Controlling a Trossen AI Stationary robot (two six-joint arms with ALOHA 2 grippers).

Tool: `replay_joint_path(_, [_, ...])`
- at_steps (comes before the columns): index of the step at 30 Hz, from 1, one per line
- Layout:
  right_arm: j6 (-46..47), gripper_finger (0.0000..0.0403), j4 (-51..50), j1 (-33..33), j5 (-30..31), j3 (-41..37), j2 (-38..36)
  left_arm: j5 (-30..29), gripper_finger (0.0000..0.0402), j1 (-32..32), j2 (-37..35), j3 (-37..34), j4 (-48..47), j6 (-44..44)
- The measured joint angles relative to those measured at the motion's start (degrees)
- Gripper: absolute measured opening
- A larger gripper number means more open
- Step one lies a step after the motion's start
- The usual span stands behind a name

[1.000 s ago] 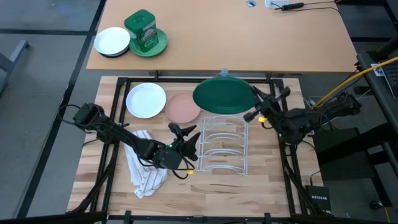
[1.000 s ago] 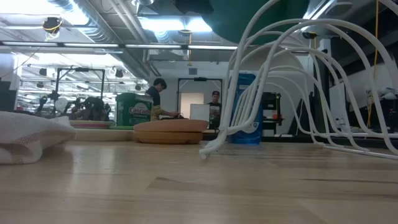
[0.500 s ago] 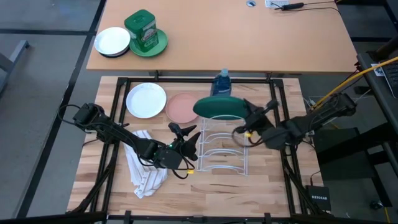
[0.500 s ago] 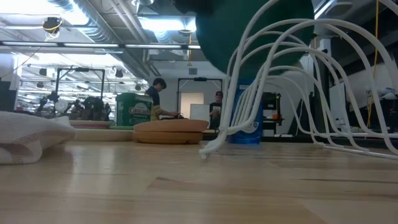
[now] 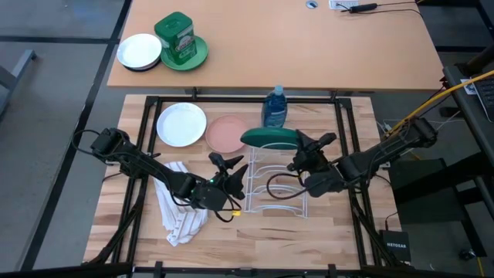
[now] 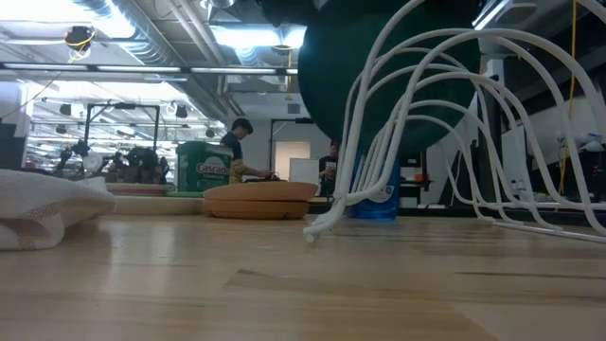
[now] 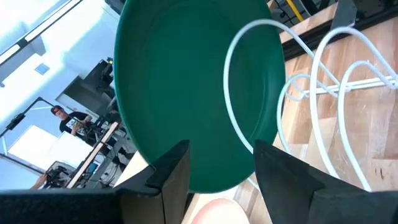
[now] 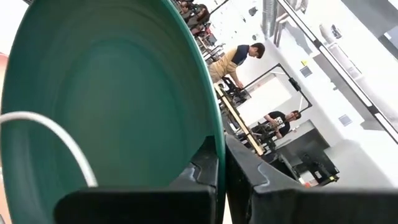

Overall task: Sort dishes
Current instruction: Put the green plate in the dish rack

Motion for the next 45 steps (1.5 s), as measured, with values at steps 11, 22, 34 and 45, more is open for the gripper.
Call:
replay_joint_path(11, [30.19, 0.0010, -25.28, -0.04, -7.39, 0.00, -1.38, 0.02, 0.0166, 0.00, 0.02, -0.02, -5.85, -6.09])
replay_joint_path(22, [50.48, 0.0011, -37.55, -0.09, -15.51, 0.00, -1.29, 0.02, 0.0166, 0.72, 0.02, -0.01, -5.73, -6.27])
replay_joint_path(34, [51.44, 0.0032, -37.83, -0.15, -25.33, 0.00, -1.27, 1.66, 0.0166, 1.15, 0.01, -0.01, -5.68, -6.51])
replay_joint_path(45, [51.57, 0.0110, -37.25, -0.15, -29.49, 0.00, -1.31, 1.69, 0.0166, 1.16, 0.00, 0.00, -5.44, -6.56])
